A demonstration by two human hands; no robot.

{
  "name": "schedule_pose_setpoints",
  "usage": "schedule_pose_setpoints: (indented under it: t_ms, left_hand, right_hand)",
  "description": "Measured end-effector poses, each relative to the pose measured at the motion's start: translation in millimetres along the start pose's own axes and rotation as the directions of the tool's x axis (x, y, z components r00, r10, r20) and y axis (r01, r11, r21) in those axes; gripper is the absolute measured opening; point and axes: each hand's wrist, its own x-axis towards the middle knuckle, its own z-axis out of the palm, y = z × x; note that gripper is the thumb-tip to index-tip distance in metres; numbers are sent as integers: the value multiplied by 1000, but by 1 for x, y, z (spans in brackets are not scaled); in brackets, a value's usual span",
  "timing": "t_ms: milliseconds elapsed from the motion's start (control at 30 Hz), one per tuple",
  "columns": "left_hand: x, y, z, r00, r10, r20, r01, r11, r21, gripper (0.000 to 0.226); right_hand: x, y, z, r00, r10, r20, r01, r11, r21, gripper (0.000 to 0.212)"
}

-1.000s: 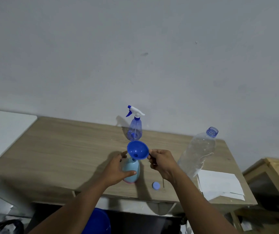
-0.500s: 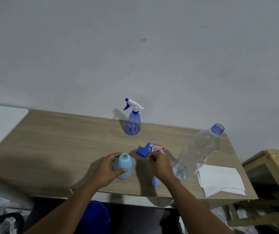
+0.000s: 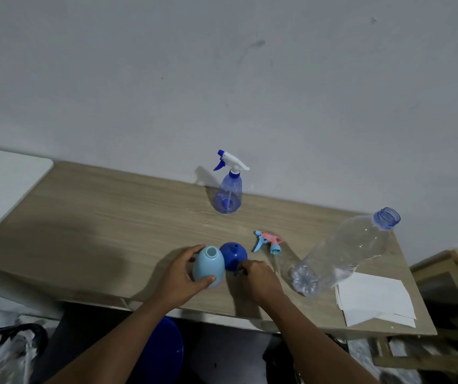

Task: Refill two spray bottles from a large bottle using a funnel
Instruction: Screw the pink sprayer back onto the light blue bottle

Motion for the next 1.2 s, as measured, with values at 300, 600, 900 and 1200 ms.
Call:
schedule_pose_setpoints:
  t_ms: [300, 600, 900, 1200]
  left_hand:
    - [5, -14, 7, 999, -22, 44, 27, 995, -98, 81]
    - [5, -12, 12, 1000, -7, 28, 11, 992, -124, 77]
    - [0, 25, 12, 992, 84, -97, -103, 972, -211, 76]
    - [-4, 101, 17, 976, 166, -138, -207, 901, -381, 68]
  right_hand:
    - [35, 28, -28, 837, 477, -269, -290, 802, 522, 29]
    - [74, 42, -34, 753, 654, 74, -554, 570, 607, 52]
    - [52, 22, -78, 854, 514, -78, -149, 385, 911, 26]
    - [14, -23, -195, 842, 334, -423, 283, 395, 874, 24]
